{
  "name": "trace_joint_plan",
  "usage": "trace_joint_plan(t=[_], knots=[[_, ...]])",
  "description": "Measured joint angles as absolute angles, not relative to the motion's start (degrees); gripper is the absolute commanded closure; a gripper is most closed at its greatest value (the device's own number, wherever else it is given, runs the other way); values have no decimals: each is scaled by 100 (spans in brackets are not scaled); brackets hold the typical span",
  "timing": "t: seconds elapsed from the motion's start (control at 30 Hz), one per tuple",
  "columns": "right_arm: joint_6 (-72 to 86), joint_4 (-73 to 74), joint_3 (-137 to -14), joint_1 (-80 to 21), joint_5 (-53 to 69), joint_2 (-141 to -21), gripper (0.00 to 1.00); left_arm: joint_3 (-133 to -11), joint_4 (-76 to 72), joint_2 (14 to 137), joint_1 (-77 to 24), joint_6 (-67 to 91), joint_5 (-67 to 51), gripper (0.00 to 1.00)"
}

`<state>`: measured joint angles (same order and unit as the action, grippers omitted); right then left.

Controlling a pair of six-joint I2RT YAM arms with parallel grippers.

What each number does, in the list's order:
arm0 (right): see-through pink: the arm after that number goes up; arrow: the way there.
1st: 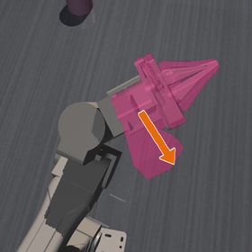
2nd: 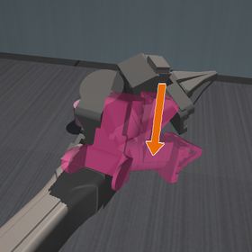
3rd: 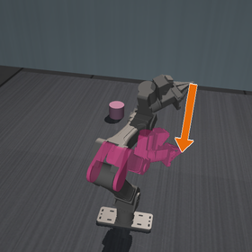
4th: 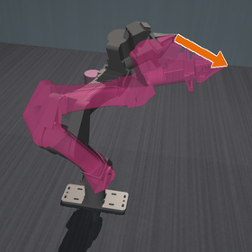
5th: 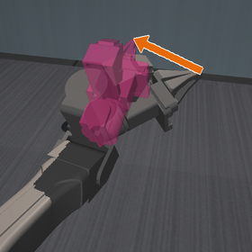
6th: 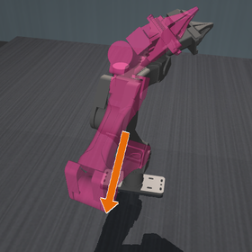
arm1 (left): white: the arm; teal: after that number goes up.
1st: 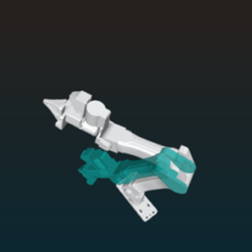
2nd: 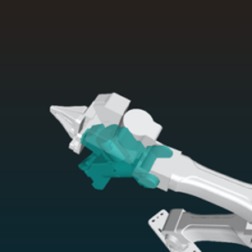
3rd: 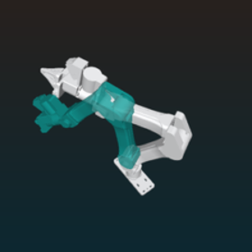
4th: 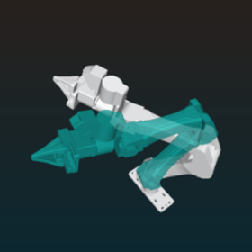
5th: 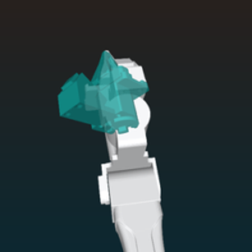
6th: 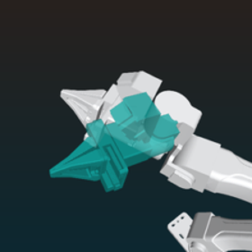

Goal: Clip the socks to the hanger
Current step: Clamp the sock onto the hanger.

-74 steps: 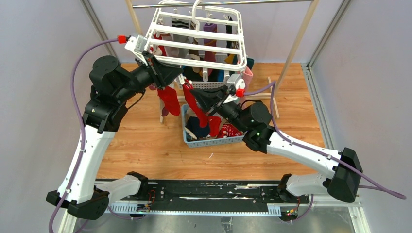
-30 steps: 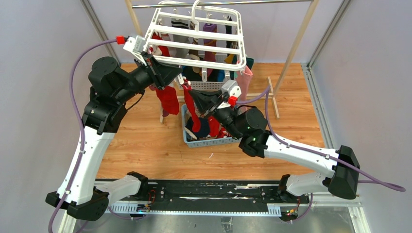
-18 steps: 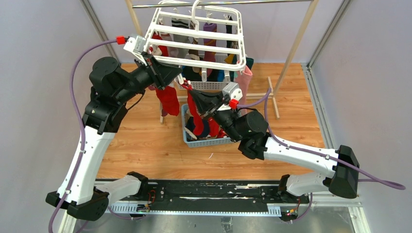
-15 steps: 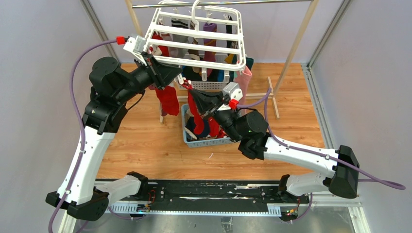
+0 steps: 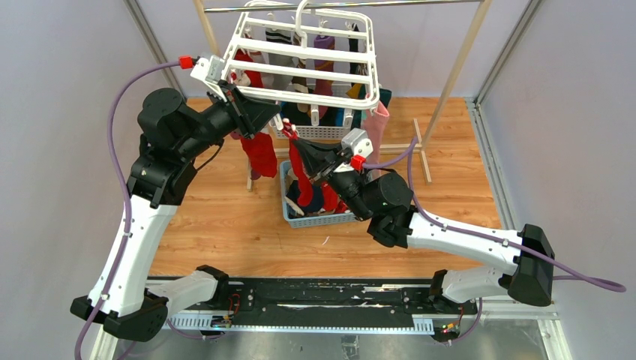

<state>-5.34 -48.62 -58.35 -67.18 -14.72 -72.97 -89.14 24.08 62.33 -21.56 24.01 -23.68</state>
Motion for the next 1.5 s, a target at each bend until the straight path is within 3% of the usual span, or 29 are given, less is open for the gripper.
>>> trace_joint_plan(t=[1.17, 1.3, 1.4, 1.5], knots=[[-676, -5081, -6510, -6718, -1197, -7837, 100, -8886, 2394, 6217, -2156, 2467, -2349, 90], [-696, -5078, -6510, -6718, -1192, -7835, 100, -8886, 2394, 6217, -2156, 2464, -2349, 81], [-692, -5072, -6506, -6718, -1175, -7815, 100, -8886, 2394, 6217, -2156, 2471, -2331, 61], [-687, -5057, -6499, -6718, -1135, -7743, 100, -8886, 2416, 6211, -2156, 2462, -2327, 56]])
